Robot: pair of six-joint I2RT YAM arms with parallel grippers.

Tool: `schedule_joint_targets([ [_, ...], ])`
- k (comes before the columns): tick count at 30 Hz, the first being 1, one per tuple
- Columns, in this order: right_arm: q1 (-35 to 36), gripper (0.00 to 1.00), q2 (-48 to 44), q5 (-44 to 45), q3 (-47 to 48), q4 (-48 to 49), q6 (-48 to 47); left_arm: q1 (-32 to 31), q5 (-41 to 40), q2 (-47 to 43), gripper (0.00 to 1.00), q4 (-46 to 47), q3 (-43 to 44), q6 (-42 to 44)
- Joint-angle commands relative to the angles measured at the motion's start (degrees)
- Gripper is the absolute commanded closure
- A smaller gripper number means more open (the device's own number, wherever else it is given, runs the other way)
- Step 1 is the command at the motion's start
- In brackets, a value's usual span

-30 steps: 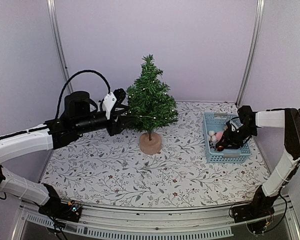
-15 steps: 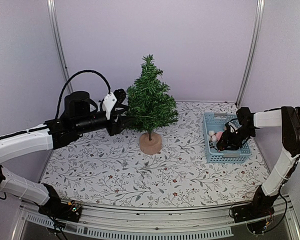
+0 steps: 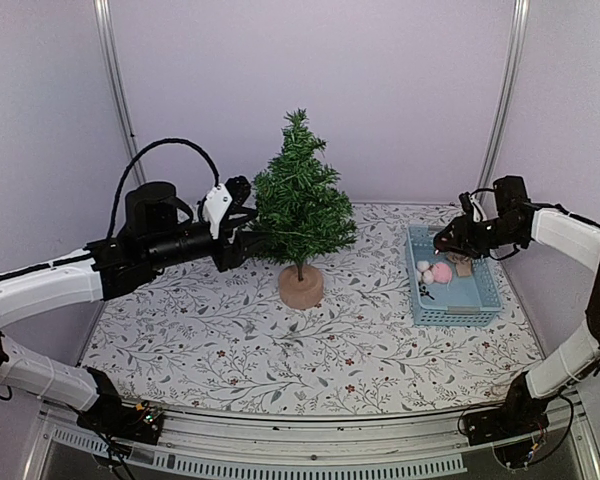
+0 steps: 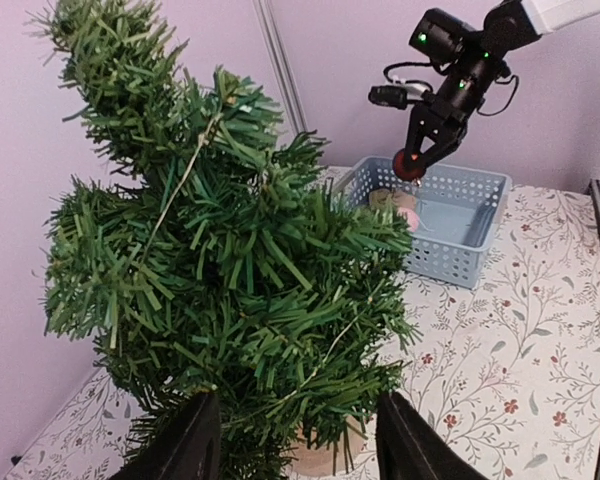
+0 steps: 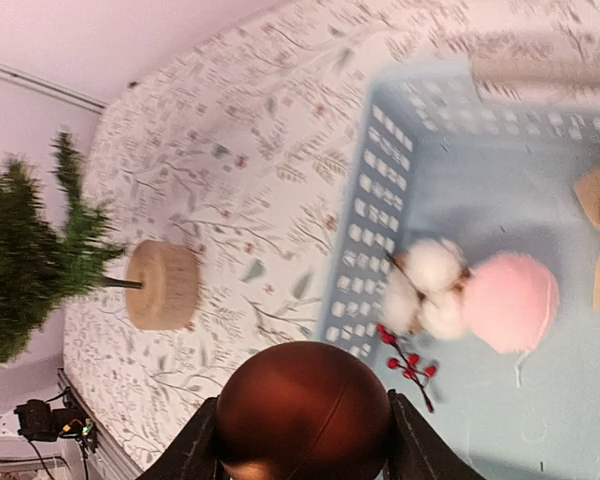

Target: Decorate the small christmas tree

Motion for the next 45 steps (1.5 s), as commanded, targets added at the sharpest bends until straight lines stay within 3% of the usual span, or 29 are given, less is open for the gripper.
schedule_joint_targets([
  [1, 0.0, 0.61, -5.9, -11.1, 2.4, 7.8, 4.4, -2.6, -1.9, -2.5, 0.46, -0.8, 2.4, 1.3],
  [7, 4.0, 0.63, -9.5, -17.1, 5.0, 16.2, 10.0, -6.8, -5.4, -2.5, 0.48, -2.7, 4.9, 2.6],
  [13, 11.5, 0.64, -11.2, -16.6, 5.9, 22.9, 15.6, -11.9, -8.9, -0.8, 0.53, -1.5, 6.7, 0.7],
  [34, 30.8, 0.72, -13.2, -1.6, 9.4, 25.5, 21.1, -19.1, -21.5, -1.1, 0.71, 3.5, 4.1, -10.5],
  [45, 37.0, 0.74, -8.5, 1.9, 11.4, 24.1, 21.8, -19.3, -19.5, 2.0, 0.74, 3.5, 4.3, -6.6],
])
